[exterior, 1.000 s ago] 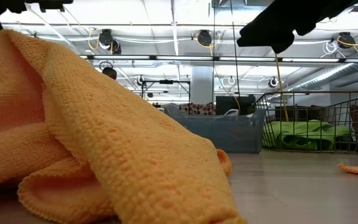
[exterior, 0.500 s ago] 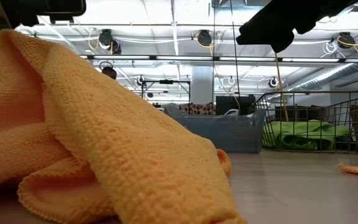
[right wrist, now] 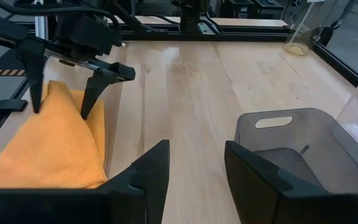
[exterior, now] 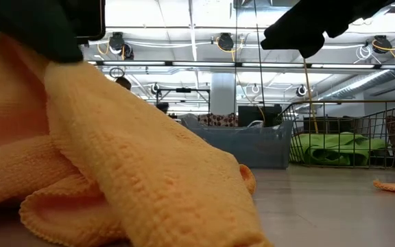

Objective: Sort microfiber towel by color & place in baskets
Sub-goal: Put the left orange microfiber towel into the black bin

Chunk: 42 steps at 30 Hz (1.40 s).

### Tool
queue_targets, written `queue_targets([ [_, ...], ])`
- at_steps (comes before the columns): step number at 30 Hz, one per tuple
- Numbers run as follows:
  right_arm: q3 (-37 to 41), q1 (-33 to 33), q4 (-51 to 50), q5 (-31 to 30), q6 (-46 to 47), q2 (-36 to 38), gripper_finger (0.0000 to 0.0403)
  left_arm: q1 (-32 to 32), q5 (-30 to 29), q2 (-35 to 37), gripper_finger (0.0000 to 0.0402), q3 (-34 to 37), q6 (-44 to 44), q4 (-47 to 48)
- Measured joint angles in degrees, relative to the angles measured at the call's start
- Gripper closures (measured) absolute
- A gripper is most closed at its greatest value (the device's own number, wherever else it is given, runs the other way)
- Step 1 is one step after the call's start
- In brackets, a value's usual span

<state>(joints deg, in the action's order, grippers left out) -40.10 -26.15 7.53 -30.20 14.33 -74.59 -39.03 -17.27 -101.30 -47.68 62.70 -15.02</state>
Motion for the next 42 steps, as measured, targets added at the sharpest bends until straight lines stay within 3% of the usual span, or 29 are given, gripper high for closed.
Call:
queue_targets([
  [12, 0.00, -0.74, 0.00, 0.02, 0.22, 0.00, 0.0257, 2.40, 0.79, 0.27, 0.0386, 0.00, -9.60, -3.24],
  [19, 0.00, -2.59, 0.00, 0.00, 0.22, 0.00, 0.0257, 5.98, 5.06, 4.36, 0.0388, 0.00, -18.14, -3.50],
  [26, 0.00, -3.69, 0.00, -0.06, 0.50, 0.00, 0.0257, 10.60, 9.31, 12.85, 0.0393, 0.00, -29.40, -1.31],
  [35, 0.04, -3.58, 0.40, -1.69, -0.03, 0.00, 0.0257, 14.42, 9.54, 25.39, 0.0394, 0.00, -41.07, 5.97],
  [42, 0.04, -3.58, 8.45, -1.37, -3.98, -0.04, 0.0257, 16.66, 9.89, 30.07, 0.0394, 0.00, -50.34, 8.79],
])
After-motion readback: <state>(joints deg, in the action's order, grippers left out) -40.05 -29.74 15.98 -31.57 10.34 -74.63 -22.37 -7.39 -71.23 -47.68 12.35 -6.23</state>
